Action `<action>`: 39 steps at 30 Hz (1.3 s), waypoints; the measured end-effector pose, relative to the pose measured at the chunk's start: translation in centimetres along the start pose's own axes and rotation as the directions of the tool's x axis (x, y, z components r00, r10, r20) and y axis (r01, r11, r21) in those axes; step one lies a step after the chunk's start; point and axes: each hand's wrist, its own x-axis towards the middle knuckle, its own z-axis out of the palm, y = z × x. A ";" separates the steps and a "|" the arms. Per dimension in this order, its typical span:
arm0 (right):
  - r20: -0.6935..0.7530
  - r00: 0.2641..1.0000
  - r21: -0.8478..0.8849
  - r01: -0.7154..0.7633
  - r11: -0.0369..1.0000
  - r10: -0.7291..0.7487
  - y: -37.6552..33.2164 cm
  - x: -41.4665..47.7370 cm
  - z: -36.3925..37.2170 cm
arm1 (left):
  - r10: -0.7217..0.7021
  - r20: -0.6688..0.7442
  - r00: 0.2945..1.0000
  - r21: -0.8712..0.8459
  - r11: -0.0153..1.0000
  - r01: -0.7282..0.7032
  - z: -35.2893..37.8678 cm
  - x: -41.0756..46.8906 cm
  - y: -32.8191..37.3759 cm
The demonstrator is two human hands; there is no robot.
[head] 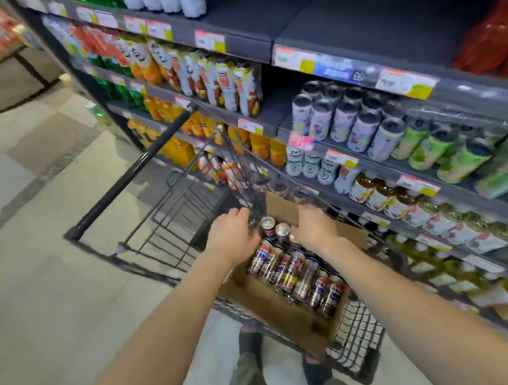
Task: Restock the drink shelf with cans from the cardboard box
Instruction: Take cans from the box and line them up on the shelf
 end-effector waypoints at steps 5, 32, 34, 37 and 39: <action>-0.034 0.969 -0.022 -0.246 0.969 0.245 1.5 0.7 1.7 | 0.188 0.136 0.973 -0.058 0.982 -0.182 2.4 4.8 -0.6; 0.289 0.652 0.363 -0.752 0.550 0.701 14.7 4.7 24.2 | 0.192 0.567 0.801 -0.230 0.971 -0.070 28.1 14.0 3.3; 0.298 0.645 0.415 -0.751 0.513 0.703 15.2 5.0 26.0 | 0.177 0.562 0.808 -0.282 0.959 -0.014 30.1 14.1 3.4; 0.308 0.658 0.433 -0.740 0.515 0.687 16.2 5.7 27.8 | 0.179 0.516 0.838 -0.310 0.951 -0.012 32.3 14.4 3.3; 0.312 0.650 0.453 -0.743 0.492 0.693 16.7 6.4 28.3 | 0.162 0.481 0.862 -0.328 0.945 0.006 33.1 14.6 3.3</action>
